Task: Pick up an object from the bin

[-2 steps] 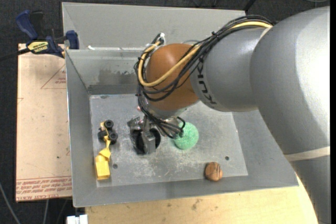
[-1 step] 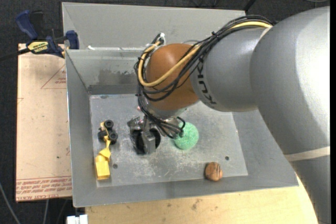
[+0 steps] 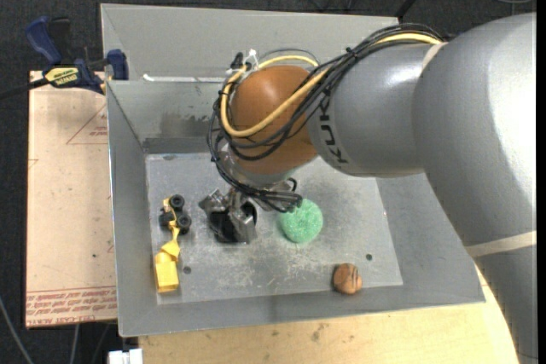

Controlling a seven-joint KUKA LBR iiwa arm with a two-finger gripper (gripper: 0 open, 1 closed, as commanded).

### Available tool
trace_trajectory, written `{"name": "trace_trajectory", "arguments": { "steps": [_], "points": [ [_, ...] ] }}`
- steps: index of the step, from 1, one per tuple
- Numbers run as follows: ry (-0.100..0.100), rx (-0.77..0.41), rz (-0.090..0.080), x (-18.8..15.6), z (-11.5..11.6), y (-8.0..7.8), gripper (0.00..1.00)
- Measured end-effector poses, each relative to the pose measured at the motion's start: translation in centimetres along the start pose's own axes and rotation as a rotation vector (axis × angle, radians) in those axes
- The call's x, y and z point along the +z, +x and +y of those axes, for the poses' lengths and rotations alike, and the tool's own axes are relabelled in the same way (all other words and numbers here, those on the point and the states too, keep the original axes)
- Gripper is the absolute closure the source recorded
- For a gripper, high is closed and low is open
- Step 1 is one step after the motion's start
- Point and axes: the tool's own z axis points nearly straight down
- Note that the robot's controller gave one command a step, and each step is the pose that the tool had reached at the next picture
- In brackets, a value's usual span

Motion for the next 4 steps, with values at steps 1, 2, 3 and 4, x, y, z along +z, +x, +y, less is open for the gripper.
{"name": "trace_trajectory", "arguments": {
  "steps": [1,2,3,4],
  "points": [
    [0.001,0.0,-0.002,-0.01,-0.05,-0.03,1.0],
    [0.001,0.0,-0.003,-0.01,-0.07,-0.04,1.0],
    [0.001,0.0,-0.003,-0.01,-0.07,-0.04,1.0],
    [0.001,0.0,-0.003,-0.01,-0.07,-0.04,1.0]
  ]
}}
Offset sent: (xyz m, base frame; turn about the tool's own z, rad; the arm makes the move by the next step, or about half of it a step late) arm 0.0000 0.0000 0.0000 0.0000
